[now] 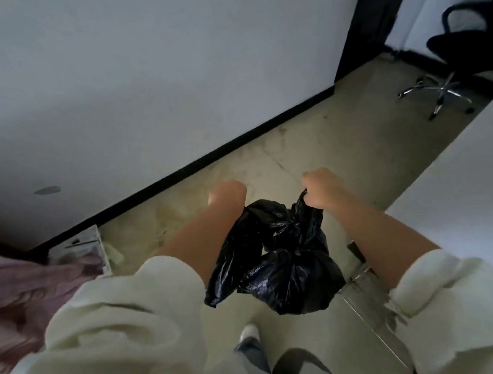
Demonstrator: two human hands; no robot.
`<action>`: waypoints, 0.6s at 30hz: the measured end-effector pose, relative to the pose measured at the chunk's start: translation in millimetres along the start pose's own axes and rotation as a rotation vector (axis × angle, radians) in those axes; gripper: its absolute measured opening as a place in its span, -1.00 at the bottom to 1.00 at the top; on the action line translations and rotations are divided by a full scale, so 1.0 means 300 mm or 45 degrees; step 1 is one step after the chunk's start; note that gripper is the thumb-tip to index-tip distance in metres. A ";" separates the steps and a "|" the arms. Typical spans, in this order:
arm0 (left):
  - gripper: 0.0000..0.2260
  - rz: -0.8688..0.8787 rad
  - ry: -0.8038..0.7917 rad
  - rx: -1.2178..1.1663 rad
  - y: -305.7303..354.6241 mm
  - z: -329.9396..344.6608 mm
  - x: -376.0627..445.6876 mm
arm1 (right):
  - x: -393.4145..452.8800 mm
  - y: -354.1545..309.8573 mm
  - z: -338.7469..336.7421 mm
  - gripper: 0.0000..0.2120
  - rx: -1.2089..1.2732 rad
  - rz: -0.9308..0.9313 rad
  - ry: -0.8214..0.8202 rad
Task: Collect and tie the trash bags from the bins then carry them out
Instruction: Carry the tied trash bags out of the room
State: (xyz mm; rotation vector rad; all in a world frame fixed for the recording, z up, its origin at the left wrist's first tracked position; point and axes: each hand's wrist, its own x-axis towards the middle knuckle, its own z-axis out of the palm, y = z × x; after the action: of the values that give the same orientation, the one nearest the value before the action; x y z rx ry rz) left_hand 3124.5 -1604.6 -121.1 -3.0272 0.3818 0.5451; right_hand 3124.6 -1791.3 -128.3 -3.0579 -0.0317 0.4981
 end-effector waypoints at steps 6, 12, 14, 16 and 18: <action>-0.74 0.113 0.019 0.097 0.051 -0.240 0.621 | 0.525 0.192 -0.199 -0.76 0.060 0.120 -0.027; -0.74 0.061 -0.033 0.118 0.144 -0.444 1.250 | 1.104 0.461 -0.353 -0.67 0.055 0.066 0.019; -0.73 0.035 -0.058 0.131 0.183 -0.508 1.458 | 1.288 0.564 -0.412 -0.65 0.063 0.041 0.024; -0.71 0.042 -0.073 0.134 0.222 -0.570 1.654 | 1.459 0.661 -0.471 -0.67 0.063 0.039 0.033; -0.69 0.048 -0.089 0.113 0.259 -0.623 1.831 | 1.618 0.748 -0.533 -0.70 0.046 0.041 0.039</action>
State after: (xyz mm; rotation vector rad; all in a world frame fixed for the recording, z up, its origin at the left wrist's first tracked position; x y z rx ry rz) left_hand 3667.0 -1823.8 -137.3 -2.9129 0.4479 0.6171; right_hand 3638.4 -2008.5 -140.9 -3.0344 0.0279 0.4485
